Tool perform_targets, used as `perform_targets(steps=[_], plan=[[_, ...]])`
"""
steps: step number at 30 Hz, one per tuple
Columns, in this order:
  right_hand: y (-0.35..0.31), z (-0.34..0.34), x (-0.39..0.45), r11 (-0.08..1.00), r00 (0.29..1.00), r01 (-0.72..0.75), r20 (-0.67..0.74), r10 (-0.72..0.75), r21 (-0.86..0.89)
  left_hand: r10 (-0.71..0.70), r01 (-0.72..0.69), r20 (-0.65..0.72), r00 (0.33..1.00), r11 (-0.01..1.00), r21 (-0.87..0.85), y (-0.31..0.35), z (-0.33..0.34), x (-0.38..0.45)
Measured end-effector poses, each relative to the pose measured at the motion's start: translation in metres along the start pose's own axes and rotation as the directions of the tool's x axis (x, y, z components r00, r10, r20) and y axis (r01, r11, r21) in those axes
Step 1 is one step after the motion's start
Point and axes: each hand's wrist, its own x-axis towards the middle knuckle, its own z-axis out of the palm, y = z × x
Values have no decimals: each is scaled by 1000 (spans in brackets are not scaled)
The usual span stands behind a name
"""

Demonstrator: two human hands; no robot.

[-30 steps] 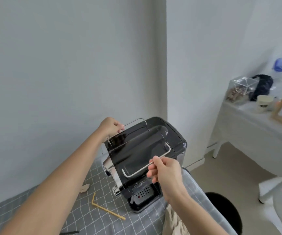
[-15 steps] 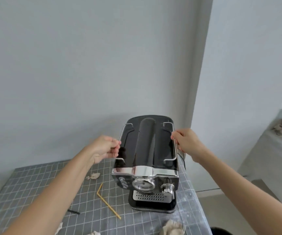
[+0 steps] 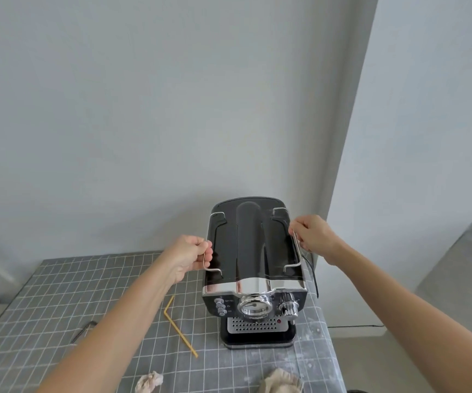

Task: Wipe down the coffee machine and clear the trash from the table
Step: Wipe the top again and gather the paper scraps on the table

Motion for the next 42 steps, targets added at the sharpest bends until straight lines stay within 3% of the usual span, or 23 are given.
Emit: perform_targets(steps=[9,13,16,18,20,23,25,26,29,31,32,35,38,39,40,41,42], plan=[[7,0,0,1000,999,10,31,-11,25,2,-2,-3,1000,1000,25,1,-1,-6],[24,3,-6,999,992,54,-111,-52,10,48,-45,-35,998,996,82,-1,-1,-8],[55,17,-31,988,958,32,-287,12,149,126,-113,-73,989,979,168,-4,-1,-9],[86,41,-64,984,924,-27,-370,92,177,196,-169,-106,975,961,219,-8,1,-8],[123,79,-103,985,926,-129,-342,162,116,278,-229,-142,950,929,290,-14,3,-8],[158,139,-153,988,983,-141,-122,134,-54,505,-330,-179,844,753,570,-28,8,-13],[172,179,-175,979,993,-55,88,74,-195,630,-421,-146,763,655,627,-41,18,-22],[174,196,-184,948,989,-39,125,83,-315,664,-458,-120,738,624,633,-49,24,-27],[227,239,-187,849,981,-74,115,157,-522,761,-540,34,648,428,725,-73,44,-44],[292,267,-178,767,997,-11,55,60,-641,772,-570,190,607,256,781,-88,52,-49],[306,277,-181,748,993,10,93,69,-664,757,-571,239,608,208,794,-94,54,-49],[272,267,-203,798,991,-96,17,132,-595,723,-552,282,631,163,817,-101,54,-48],[186,208,-200,957,995,62,-55,-80,-284,707,-541,293,644,150,828,-102,52,-47],[160,194,-202,979,993,66,-86,-84,-191,700,-538,294,651,151,829,-101,51,-47],[139,181,-201,990,985,-50,-171,28,-130,693,-536,296,657,154,830,-101,50,-48],[116,160,-203,979,948,-195,-242,205,63,684,-537,300,665,158,829,-100,49,-48],[103,137,-205,941,891,-245,-328,313,232,676,-537,303,672,162,828,-99,49,-49]])
